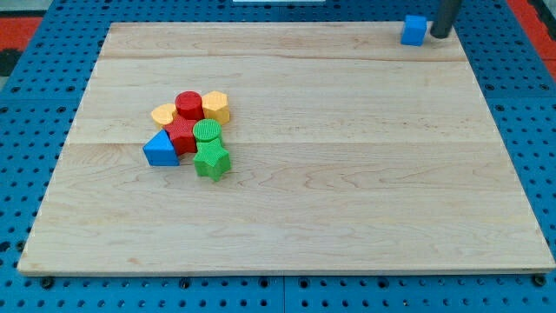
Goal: Move the yellow hexagon bottom left to the blue cube
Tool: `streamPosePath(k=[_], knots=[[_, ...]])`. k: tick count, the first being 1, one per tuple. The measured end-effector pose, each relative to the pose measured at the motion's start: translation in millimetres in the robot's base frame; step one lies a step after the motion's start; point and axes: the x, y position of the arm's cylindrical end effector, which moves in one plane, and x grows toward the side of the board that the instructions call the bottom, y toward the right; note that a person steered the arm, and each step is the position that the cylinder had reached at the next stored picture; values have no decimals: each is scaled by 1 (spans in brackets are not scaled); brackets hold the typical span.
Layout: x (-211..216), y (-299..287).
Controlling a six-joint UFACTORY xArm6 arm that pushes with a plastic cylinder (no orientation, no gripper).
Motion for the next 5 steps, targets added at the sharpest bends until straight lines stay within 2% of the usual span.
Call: streamPosePath(k=[1, 2, 3, 4, 5], knots=[[0, -23], [19, 10], [74, 7], [128, -48], [163, -105]])
